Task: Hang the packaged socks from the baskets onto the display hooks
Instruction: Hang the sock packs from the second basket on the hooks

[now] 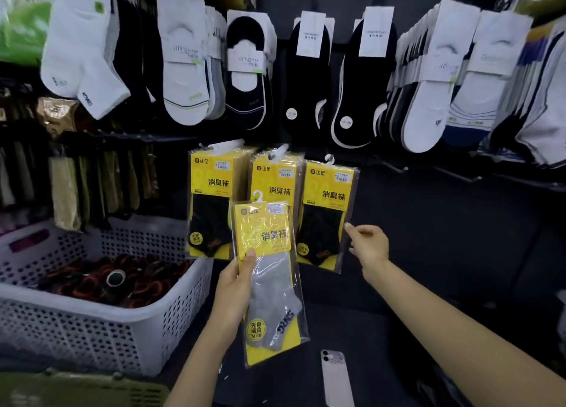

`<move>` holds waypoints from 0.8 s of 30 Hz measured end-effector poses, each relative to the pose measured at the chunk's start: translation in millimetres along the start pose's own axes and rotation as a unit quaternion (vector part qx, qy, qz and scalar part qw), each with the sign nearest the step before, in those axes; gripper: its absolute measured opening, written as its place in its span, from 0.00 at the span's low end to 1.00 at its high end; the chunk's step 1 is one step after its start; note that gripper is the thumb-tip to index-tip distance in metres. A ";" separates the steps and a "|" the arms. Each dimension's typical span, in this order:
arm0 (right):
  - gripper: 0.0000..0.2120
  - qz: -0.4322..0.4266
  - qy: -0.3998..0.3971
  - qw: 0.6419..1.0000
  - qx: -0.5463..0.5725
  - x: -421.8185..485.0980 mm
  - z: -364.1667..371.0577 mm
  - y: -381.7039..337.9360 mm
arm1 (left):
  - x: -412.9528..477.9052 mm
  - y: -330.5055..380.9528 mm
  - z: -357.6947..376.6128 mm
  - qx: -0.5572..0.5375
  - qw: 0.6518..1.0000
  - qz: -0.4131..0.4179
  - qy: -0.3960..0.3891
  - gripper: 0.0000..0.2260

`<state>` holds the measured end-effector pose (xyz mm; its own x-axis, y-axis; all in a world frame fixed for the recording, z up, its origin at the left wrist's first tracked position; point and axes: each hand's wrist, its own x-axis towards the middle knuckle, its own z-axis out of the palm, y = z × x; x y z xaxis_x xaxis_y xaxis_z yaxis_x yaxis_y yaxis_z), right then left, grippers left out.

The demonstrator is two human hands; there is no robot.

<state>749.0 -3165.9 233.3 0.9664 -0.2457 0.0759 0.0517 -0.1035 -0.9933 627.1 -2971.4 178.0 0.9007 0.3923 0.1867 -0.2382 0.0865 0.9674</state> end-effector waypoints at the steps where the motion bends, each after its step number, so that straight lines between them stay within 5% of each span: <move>1: 0.09 -0.006 -0.037 0.999 0.005 -7.8 -0.4 1.8 | -0.4 -0.7 3.1 -0.003 1.000 -0.005 -0.006 0.10; 5: 0.10 0.000 -0.202 0.979 0.004 -44.3 3.7 4.5 | -5.8 -3.1 19.6 -0.011 1.000 -0.009 -0.025 0.09; 10: 0.13 0.028 -0.255 0.965 0.060 -70.3 1.0 11.0 | -17.0 1.6 37.7 -0.028 0.998 -0.027 -0.055 0.14; 24: 0.06 -0.025 -0.042 0.988 0.146 -33.3 -27.6 -37.3 | -22.6 2.7 53.0 0.024 0.979 -0.027 -0.201 0.14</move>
<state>707.9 -3180.4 270.3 0.9775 -0.1657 0.1308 0.1591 0.1709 -0.9724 625.3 -3028.6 185.4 0.9840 -0.0039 0.1780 -0.1776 0.0493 0.9829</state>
